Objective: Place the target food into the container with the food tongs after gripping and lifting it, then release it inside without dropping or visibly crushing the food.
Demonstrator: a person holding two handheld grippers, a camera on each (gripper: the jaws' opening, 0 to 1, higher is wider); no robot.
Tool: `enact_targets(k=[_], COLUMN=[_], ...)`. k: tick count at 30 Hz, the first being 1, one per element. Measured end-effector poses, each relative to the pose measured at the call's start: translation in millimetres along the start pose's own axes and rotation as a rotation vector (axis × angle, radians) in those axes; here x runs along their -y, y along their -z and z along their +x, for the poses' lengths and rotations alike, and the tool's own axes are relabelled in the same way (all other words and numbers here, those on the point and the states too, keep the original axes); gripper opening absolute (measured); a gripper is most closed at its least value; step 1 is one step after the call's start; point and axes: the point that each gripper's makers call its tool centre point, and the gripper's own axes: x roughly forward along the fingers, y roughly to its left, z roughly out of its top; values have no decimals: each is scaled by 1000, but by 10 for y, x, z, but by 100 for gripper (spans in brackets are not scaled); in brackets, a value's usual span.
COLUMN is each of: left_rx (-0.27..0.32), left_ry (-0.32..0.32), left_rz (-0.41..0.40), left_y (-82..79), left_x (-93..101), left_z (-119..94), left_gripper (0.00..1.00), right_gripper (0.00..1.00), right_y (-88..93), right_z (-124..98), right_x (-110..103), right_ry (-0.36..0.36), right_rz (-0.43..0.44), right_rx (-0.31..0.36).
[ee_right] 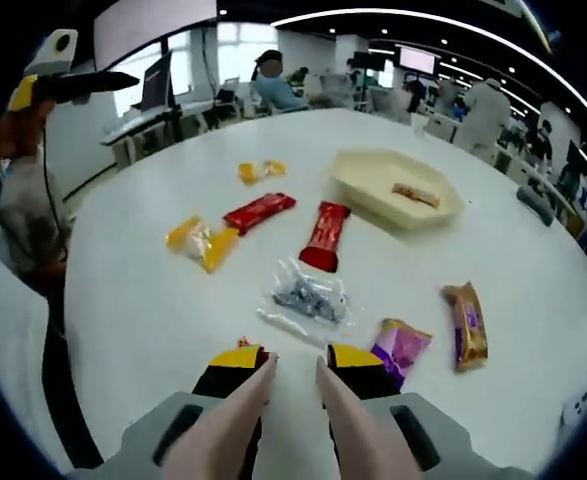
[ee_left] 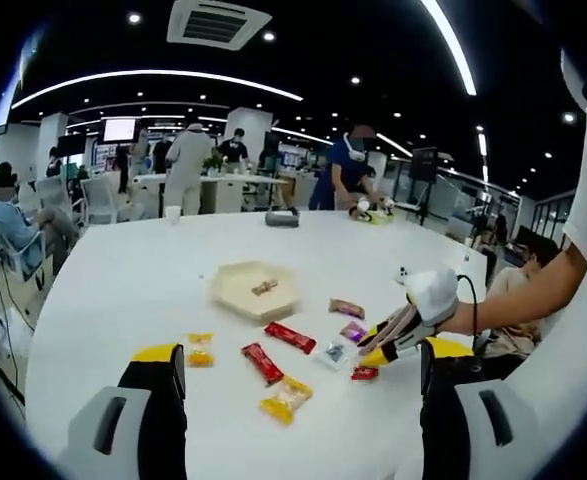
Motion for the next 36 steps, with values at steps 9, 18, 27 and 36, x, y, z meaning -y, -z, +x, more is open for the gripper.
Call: enact_targets(k=[9, 18, 27, 36], left_rx=[-3, -8, -38, -28], left_ry=[68, 108, 111, 114], left_rz=[-18, -30, -6, -13], left_y=[108, 76, 119, 76], left_x=[-271, -301, -338, -328], left_z=[70, 188, 168, 200], left_gripper=[98, 98, 97, 97], right_gripper=[25, 25, 17, 18], right_y=[56, 79, 114, 118], right_z=[-285, -148, -8, -4], right_x=[-208, -341, -375, -358], right_ry=[46, -36, -80, -88], right_rz=[69, -160, -59, -9], right_rx=[83, 49, -11, -26])
